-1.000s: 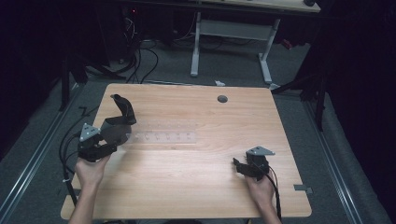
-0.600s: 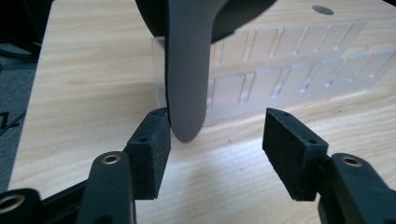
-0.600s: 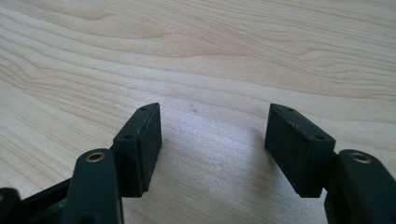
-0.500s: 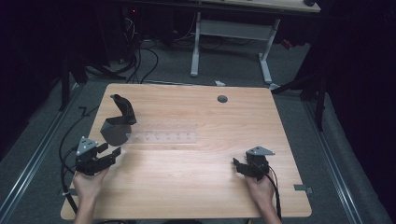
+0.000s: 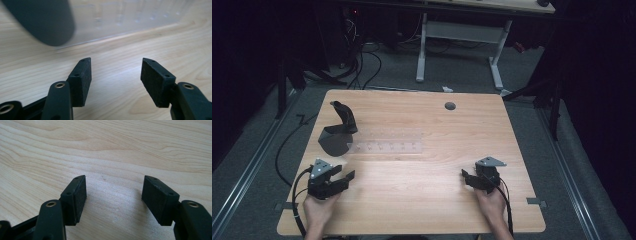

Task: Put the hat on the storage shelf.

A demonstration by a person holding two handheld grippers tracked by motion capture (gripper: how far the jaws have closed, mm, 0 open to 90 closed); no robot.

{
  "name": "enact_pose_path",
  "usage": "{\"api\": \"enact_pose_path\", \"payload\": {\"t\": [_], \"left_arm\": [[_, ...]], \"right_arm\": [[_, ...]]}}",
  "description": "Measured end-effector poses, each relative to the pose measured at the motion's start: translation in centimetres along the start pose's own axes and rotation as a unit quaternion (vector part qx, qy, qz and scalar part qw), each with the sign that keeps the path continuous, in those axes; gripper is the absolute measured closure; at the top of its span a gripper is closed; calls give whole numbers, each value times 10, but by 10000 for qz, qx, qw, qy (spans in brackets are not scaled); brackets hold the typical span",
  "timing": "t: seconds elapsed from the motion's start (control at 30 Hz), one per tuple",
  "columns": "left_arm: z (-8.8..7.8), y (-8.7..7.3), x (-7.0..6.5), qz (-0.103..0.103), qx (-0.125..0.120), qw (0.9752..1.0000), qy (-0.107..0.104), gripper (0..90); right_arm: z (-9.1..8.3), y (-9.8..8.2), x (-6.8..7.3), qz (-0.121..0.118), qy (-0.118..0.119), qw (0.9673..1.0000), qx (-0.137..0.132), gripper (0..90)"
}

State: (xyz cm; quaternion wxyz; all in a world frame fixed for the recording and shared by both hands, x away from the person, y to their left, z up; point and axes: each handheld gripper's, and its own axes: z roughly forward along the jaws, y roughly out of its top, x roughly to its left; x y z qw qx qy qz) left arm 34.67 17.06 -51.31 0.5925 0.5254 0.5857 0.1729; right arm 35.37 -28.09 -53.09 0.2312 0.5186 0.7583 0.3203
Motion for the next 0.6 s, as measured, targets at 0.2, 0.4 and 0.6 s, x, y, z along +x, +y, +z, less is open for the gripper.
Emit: {"api": "enact_pose_path", "payload": {"t": [0.2,0.4,0.6], "left_arm": [[20,-23,-21,435,375,9982,-153,407],[38,-46,-27,833,578,9947,-145,368],[39,-45,-26,711,588,9957,-71,357]], "right_arm": [[0,0,0,-1,0,10000,1,367],[0,0,0,6,2,10000,3,367],[0,0,0,0,8,10000,4,366]]}}
